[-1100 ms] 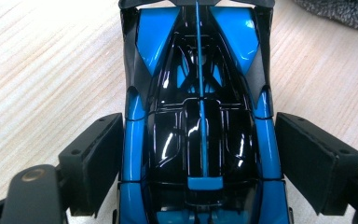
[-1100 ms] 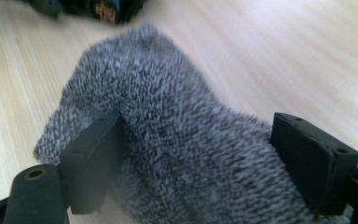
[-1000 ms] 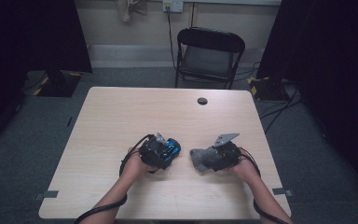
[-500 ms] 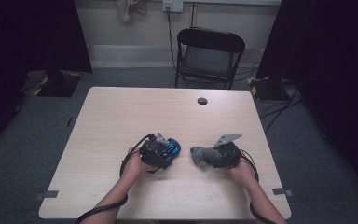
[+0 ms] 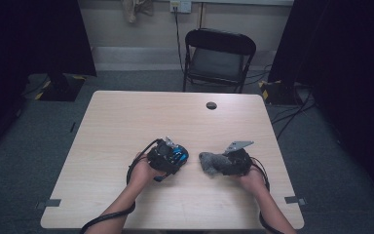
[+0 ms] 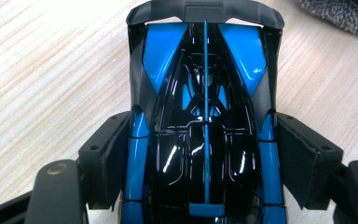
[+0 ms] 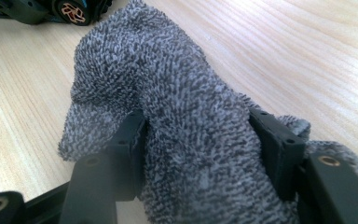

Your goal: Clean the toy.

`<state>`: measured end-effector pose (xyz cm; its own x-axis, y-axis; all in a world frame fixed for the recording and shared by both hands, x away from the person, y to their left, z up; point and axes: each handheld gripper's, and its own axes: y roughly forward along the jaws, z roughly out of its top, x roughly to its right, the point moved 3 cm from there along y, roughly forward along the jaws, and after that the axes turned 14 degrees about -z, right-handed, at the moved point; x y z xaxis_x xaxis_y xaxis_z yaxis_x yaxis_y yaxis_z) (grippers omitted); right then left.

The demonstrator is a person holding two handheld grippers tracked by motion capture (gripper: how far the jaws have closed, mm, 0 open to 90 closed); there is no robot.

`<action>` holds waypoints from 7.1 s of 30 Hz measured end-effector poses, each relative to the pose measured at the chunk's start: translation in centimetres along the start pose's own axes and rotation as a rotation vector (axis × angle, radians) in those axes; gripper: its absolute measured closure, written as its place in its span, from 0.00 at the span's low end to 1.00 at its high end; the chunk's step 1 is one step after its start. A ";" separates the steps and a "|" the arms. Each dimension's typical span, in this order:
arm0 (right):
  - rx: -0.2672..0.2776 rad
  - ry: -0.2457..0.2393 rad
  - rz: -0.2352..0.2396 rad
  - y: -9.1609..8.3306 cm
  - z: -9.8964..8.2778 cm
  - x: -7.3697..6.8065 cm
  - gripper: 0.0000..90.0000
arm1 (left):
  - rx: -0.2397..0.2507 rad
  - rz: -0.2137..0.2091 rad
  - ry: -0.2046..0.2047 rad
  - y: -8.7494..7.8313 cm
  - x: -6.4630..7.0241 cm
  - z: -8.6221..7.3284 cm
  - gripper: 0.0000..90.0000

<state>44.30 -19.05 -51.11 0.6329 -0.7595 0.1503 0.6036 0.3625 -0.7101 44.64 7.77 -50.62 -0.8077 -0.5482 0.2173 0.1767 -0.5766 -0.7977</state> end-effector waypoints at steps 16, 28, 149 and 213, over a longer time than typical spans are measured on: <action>-0.001 0.002 0.005 0.0 0.0 0.1 0.48 | 0.023 0.016 -0.020 -0.5 0.2 -0.1 0.29; -0.002 0.001 0.004 0.0 0.0 0.1 0.48 | 0.017 0.024 -0.005 -0.5 0.5 0.1 0.30; -0.040 0.092 -0.025 0.0 0.4 0.5 0.66 | -0.020 0.002 -0.009 2.3 1.1 3.0 0.28; 0.033 0.005 0.049 -2.1 7.7 -2.9 0.78 | 0.052 -0.082 0.054 -3.0 3.3 5.3 0.28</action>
<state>44.92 -13.50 -44.78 0.6598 -0.7430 0.1125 0.5875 0.4167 -0.6937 44.39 4.53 -44.52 -0.8494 -0.4651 0.2494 0.1360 -0.6495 -0.7481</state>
